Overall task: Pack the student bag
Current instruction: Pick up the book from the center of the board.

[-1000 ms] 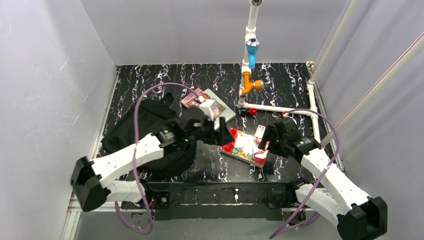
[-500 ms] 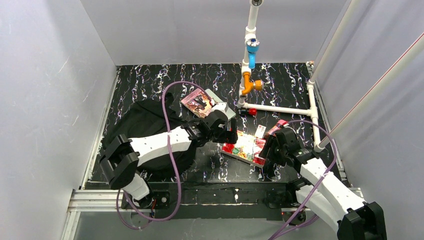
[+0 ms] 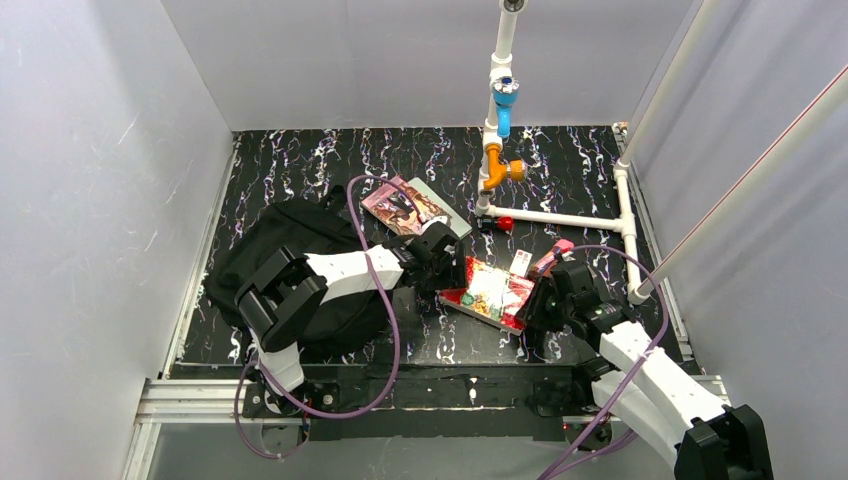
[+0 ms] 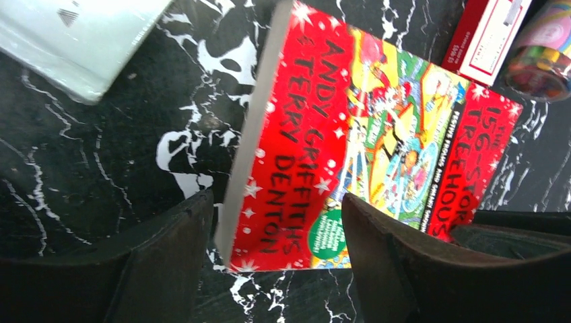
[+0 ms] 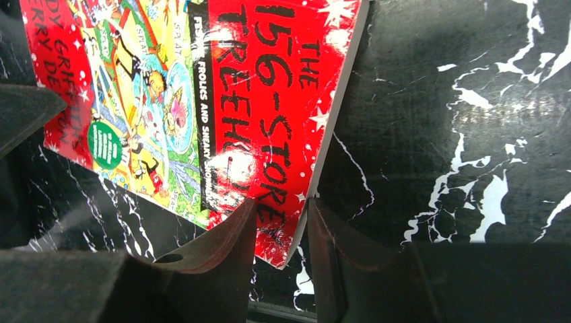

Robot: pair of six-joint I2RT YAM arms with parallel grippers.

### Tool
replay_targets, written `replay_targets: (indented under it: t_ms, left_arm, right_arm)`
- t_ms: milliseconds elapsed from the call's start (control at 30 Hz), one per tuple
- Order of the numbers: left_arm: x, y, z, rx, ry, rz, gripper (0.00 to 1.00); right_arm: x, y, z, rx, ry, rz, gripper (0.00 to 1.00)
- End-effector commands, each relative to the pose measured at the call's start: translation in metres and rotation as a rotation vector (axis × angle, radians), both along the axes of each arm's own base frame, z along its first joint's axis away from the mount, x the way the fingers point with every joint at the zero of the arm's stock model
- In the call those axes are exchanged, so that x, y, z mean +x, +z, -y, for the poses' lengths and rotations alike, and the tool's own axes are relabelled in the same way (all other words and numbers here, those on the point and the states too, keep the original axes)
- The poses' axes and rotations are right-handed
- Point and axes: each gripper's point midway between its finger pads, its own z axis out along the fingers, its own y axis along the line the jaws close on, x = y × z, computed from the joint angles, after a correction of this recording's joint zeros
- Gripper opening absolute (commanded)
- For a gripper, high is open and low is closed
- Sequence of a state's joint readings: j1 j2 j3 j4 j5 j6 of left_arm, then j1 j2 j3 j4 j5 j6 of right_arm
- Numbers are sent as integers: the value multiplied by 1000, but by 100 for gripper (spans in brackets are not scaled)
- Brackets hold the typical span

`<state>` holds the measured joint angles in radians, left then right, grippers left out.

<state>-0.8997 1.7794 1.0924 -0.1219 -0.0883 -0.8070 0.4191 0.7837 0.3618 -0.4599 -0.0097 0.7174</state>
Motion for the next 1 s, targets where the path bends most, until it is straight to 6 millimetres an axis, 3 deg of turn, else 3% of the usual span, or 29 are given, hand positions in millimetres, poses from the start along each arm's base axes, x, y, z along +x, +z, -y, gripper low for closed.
replay_targets:
  t_ms: [0,167,233,333,700,967]
  left_arm:
    - [-11,4,15,-100,-2,-51,63]
    - [-19,29,16,-209,-18,-18,31]
    - [-19,45,11,-221,-32,30,15]
    - [-15,71,2,-232,-49,119,0]
    - [-12,121,-31,-235,-90,231,0]
    - [-30,132,-31,-211,-340,300,0]
  right_arm:
    - [10,17,-22,109,78,88,40]
    - [8,18,-36,175,135,86,32]
    - [7,20,-39,191,159,99,33]
    - [9,25,-40,198,169,124,39]
    - [15,33,-30,114,168,133,97]
    - [40,73,-63,260,283,317,98]
